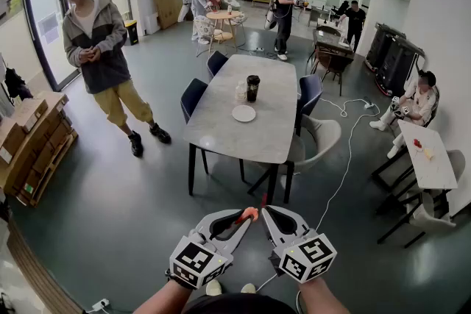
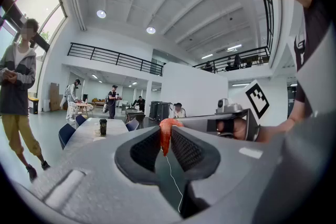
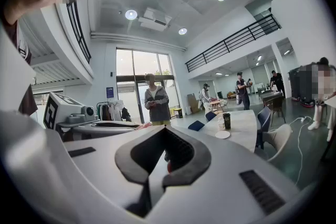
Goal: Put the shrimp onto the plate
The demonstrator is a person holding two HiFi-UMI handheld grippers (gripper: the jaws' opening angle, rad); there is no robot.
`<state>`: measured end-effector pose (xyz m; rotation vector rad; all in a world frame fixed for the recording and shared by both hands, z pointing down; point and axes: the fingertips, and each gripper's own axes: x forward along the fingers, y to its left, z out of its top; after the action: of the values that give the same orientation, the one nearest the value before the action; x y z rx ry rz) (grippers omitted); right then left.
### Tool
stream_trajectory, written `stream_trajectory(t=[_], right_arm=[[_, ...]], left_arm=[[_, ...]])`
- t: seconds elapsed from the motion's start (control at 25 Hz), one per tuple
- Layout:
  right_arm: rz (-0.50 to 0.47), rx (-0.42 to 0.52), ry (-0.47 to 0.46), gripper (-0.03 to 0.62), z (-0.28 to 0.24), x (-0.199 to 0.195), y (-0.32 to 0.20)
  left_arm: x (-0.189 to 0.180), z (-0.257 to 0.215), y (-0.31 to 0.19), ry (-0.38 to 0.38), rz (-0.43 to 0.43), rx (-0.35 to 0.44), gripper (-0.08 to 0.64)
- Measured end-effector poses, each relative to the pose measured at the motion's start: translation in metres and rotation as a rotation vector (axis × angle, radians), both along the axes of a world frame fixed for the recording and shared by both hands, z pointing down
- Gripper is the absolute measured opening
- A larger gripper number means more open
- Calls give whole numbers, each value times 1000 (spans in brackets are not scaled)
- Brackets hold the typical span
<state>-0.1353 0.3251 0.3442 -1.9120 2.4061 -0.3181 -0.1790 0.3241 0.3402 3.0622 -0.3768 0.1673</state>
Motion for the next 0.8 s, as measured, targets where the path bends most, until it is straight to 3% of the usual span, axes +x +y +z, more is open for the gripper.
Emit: stream_trajectory(t=[0.56, 0.8], right_arm=[[-13, 14, -2, -5, -6, 3, -1], [-4, 70, -34, -5, -14, 16, -3]], left_arm=[[2, -1, 0, -2, -6, 7, 57], [13, -2, -10, 12, -12, 25, 57]])
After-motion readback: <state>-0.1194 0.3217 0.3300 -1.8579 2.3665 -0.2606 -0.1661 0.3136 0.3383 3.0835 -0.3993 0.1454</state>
